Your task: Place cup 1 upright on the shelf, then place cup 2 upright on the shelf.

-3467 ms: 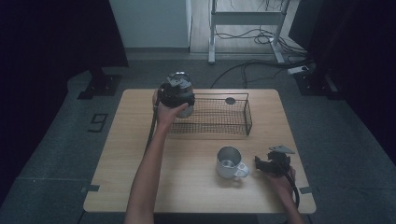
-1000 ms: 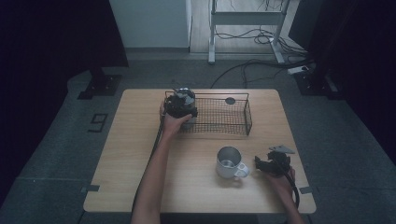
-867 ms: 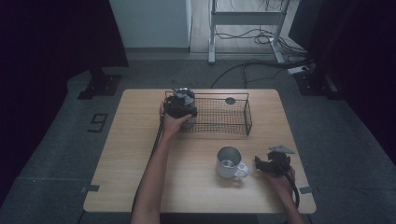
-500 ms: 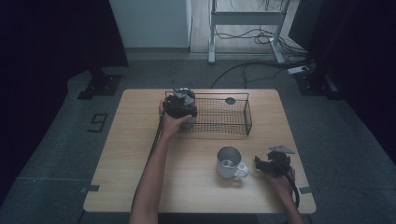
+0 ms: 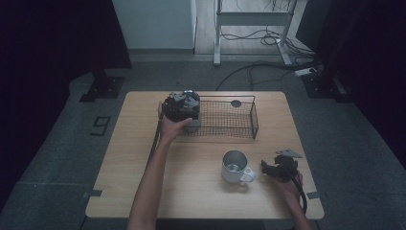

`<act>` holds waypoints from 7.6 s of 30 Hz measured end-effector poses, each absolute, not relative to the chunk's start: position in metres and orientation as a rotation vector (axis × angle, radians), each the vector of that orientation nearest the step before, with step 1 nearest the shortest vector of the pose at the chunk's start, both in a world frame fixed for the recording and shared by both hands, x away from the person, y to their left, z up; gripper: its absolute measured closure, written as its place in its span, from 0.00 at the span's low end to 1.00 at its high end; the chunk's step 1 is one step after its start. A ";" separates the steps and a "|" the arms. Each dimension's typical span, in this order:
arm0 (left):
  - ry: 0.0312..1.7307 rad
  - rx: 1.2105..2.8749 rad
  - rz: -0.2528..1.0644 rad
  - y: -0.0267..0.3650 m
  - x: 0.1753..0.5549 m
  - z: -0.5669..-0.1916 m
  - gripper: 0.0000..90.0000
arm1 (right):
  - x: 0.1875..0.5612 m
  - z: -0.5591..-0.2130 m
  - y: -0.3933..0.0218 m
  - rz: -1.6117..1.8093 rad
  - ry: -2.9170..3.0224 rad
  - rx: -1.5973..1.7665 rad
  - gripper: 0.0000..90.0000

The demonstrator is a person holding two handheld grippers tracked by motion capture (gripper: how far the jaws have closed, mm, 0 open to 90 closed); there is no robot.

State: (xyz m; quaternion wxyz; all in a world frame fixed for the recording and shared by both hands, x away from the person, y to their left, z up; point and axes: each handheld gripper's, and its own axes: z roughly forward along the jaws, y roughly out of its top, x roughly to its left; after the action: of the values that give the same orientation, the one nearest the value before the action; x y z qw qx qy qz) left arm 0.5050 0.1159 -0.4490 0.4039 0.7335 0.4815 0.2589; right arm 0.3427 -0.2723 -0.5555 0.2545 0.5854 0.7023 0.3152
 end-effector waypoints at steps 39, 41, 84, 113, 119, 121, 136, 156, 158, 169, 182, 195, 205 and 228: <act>1.081 1.834 0.674 0.151 0.424 -0.447 0.08 | 0.343 -0.555 -0.272 0.855 1.907 1.594 0.15; 1.075 1.839 0.668 0.152 0.418 -0.447 0.08 | 0.343 -0.555 -0.272 0.855 1.907 1.594 0.15; 1.184 1.840 0.570 0.211 0.337 -0.500 0.09 | 0.337 -0.547 -0.278 0.872 1.840 1.589 0.15; 1.164 1.821 0.570 0.213 0.319 -0.495 0.09 | 0.298 -0.454 -0.237 1.264 1.791 1.388 0.16; 1.160 1.823 0.563 0.211 0.318 -0.495 0.09 | 0.299 -0.445 -0.221 1.333 1.804 1.366 0.16; 1.154 1.830 0.558 0.209 0.318 -0.496 0.09 | 0.300 -0.446 -0.213 1.321 1.829 1.359 0.16; 1.166 1.810 0.553 0.216 0.315 -0.493 0.09 | 0.304 -0.451 -0.177 1.333 1.914 1.360 0.14; 1.189 1.843 0.536 0.214 0.316 -0.502 0.09 | 0.295 -0.470 -0.168 1.268 2.027 1.335 0.05; 1.186 1.846 0.533 0.214 0.315 -0.503 0.09 | 0.293 -0.472 -0.165 1.252 2.045 1.328 0.02; 1.191 1.869 0.525 0.211 0.317 -0.507 0.09 | 0.293 -0.478 -0.161 1.200 2.071 1.324 0.00; 1.196 1.883 0.509 0.211 0.318 -0.510 0.09 | 0.303 -0.490 -0.152 1.119 2.120 1.321 0.00; 1.202 1.881 0.517 0.211 0.318 -0.511 0.09 | 0.306 -0.495 -0.150 1.088 2.164 1.268 0.07; 1.209 1.877 0.530 0.211 0.318 -0.512 0.09 | 0.307 -0.495 -0.152 1.098 2.187 1.228 0.07; 1.222 1.881 0.526 0.211 0.319 -0.516 0.11 | 0.307 -0.488 -0.160 1.128 2.178 1.198 0.07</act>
State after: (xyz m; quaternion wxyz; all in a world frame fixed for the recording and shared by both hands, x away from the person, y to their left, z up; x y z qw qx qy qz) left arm 0.3187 0.2109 -0.5159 0.4066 0.7459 0.4845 0.2086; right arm 0.3069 -0.1598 -0.4885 0.2047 0.4295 0.7811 0.4045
